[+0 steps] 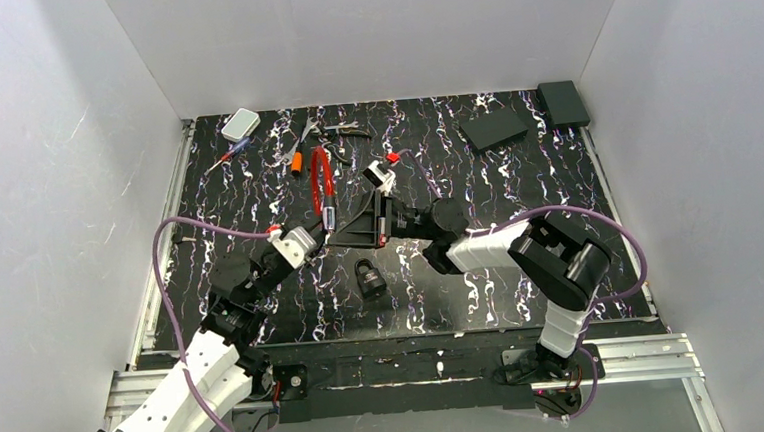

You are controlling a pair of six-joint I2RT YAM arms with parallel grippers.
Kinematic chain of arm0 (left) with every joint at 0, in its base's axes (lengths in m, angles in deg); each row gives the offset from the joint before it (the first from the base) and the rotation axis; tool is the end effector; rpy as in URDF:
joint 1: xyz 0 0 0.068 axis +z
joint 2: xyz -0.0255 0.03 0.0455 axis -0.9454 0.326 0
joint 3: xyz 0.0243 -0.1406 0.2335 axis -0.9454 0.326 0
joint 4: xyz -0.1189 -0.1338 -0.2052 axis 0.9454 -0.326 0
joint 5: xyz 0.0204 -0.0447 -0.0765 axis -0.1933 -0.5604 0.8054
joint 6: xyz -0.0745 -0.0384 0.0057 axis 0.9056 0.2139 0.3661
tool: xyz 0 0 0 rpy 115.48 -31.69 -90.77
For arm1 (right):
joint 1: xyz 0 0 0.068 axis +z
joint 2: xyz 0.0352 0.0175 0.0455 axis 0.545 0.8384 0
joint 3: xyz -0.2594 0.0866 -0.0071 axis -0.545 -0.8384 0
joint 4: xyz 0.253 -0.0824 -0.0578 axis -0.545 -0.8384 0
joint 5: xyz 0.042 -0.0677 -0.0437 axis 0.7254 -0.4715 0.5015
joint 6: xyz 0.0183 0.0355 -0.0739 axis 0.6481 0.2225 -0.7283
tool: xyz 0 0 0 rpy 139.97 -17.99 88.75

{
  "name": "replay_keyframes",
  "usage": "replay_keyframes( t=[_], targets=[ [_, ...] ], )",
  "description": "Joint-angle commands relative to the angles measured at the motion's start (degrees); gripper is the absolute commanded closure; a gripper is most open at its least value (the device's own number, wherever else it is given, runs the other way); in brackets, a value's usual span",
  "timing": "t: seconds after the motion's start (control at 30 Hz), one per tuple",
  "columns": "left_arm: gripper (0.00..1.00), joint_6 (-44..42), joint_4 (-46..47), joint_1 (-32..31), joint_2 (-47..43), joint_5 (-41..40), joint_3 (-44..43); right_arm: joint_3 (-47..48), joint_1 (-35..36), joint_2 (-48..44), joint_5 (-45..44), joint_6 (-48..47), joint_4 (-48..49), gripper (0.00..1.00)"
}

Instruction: Unlock with the key

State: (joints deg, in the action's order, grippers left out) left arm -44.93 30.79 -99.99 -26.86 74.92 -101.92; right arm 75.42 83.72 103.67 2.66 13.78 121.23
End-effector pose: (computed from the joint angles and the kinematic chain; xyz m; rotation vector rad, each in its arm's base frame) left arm 0.1634 -0.1235 0.3039 0.8405 1.0262 -0.4030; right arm 0.2122 0.3264 0.2729 -0.3116 1.4694 2.3798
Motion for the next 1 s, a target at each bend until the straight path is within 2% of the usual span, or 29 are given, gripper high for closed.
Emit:
replay_keyframes(
  t=[0.0,0.5,0.77,0.97],
  targets=[
    [1.00,6.2,11.4,-2.5,-2.9,13.3,0.5,3.9,-2.5,-1.1,-10.5,-3.4,15.3,0.99],
    [1.00,18.5,29.5,-2.4,1.8,15.2,2.5,6.2,-0.1,-2.5,-13.1,-8.5,15.3,0.99],
    [1.00,18.5,30.9,-2.5,2.5,14.8,3.3,5.0,0.2,-2.0,-12.8,-8.0,15.2,0.99],
    [1.00,14.8,26.6,-2.4,0.2,12.9,3.5,1.8,0.0,-2.0,-11.6,-6.1,15.2,0.78]
  ],
)
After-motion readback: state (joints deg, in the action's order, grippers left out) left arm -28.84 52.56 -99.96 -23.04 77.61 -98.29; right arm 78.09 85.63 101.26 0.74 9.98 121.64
